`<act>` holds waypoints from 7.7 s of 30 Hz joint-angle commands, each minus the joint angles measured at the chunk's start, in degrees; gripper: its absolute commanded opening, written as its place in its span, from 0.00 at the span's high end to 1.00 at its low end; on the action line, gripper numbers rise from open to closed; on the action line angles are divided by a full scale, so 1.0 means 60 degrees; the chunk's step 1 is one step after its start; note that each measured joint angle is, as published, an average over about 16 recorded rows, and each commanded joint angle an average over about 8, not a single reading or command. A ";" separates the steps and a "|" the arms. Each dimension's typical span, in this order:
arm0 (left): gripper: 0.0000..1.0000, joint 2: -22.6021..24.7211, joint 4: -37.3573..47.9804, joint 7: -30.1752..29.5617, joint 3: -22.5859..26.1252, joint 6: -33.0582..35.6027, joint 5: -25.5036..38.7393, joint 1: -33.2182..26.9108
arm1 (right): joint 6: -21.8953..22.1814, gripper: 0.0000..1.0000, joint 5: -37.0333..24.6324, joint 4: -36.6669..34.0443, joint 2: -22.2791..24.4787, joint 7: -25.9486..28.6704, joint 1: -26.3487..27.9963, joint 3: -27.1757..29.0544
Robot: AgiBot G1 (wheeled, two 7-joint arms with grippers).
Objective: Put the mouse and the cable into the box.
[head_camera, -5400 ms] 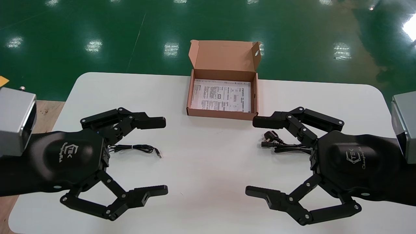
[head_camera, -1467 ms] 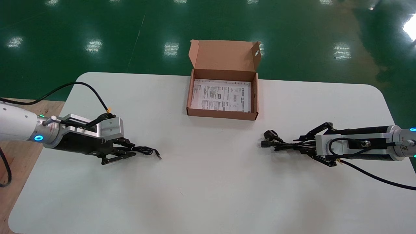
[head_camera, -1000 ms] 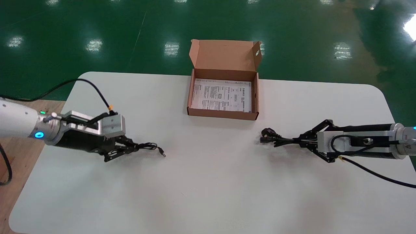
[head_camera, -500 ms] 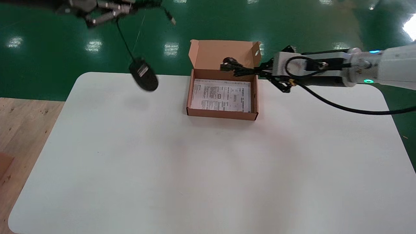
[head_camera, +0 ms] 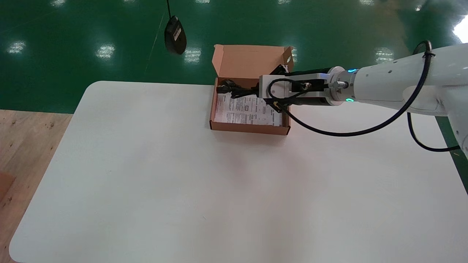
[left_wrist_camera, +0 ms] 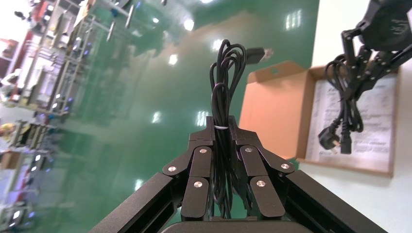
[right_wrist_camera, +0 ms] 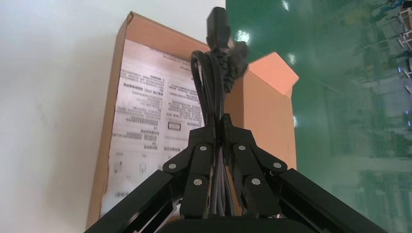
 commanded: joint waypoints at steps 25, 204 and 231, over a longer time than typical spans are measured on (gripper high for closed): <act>1.00 -0.0166 -0.1608 -0.1379 0.0340 0.0014 0.0437 0.0502 | 0.0443 0.00 0.0581 -0.0325 -0.0406 -0.0114 -0.0088 -0.0494; 0.00 -0.3918 -0.5192 -0.1849 -0.4249 0.2314 -0.8067 1.0128 | -0.4785 0.00 0.8321 1.0311 0.6664 0.8928 -0.6585 0.2676; 0.00 -0.3914 -0.5187 -0.1849 -0.4245 0.2311 -0.8066 1.0126 | -0.4785 0.00 0.8318 1.0303 0.6664 0.8927 -0.6579 0.2676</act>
